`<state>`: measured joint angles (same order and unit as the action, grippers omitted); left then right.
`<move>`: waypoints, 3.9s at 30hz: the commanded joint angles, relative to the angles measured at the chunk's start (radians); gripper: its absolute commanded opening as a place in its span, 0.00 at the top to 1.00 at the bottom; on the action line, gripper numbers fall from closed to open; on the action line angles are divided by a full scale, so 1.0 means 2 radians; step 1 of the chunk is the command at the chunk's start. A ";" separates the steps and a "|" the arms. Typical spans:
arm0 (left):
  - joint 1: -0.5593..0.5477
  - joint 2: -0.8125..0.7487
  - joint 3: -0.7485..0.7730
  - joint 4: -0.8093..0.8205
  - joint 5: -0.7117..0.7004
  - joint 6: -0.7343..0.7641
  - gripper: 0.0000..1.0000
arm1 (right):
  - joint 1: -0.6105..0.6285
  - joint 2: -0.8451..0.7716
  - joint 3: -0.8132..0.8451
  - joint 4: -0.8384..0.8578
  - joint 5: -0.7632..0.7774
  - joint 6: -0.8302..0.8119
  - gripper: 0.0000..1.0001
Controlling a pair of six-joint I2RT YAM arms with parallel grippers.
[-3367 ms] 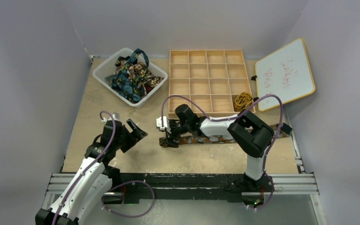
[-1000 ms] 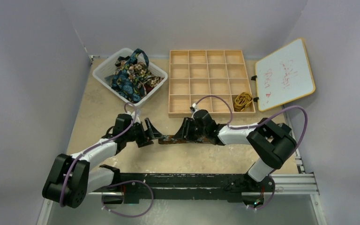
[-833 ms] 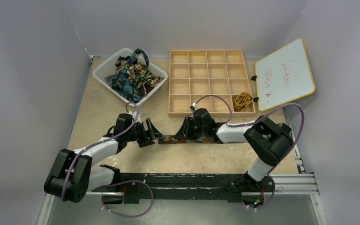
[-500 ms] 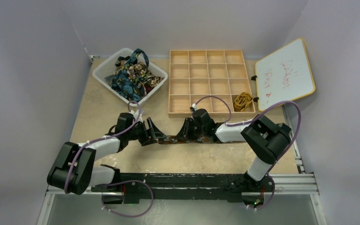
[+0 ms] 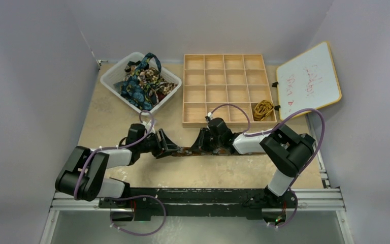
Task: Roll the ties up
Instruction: Roll the tie at the center of the board.
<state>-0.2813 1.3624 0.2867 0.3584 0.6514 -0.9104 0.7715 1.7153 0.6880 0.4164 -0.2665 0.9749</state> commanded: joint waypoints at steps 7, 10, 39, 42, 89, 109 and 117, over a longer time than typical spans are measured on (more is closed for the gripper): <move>-0.001 0.039 -0.007 0.029 -0.006 -0.008 0.55 | 0.000 0.020 0.012 -0.014 -0.012 -0.011 0.82; -0.002 0.038 -0.006 0.026 -0.008 -0.004 0.71 | 0.000 0.020 0.013 -0.013 -0.014 -0.011 0.83; -0.023 -0.067 0.109 -0.236 -0.125 0.102 1.00 | 0.019 0.060 0.099 -0.021 -0.027 -0.042 1.00; -0.025 -0.072 0.119 -0.254 -0.132 0.108 1.00 | 0.021 0.074 0.104 -0.024 -0.033 -0.042 1.00; -0.217 0.125 0.365 -0.450 -0.270 0.173 0.86 | -0.047 -0.155 -0.001 -0.106 0.116 -0.012 0.82; -0.166 -0.043 0.320 -0.441 -0.265 0.125 0.14 | -0.059 -0.217 -0.039 0.055 0.004 -0.179 0.14; -0.014 -0.133 0.176 -0.365 -0.144 0.098 0.10 | 0.018 -0.163 -0.021 0.097 -0.039 -0.499 0.05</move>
<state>-0.3801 1.1305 0.7116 -0.4561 0.2260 -0.6712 0.7399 1.3174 0.5869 0.5484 -0.2691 0.3843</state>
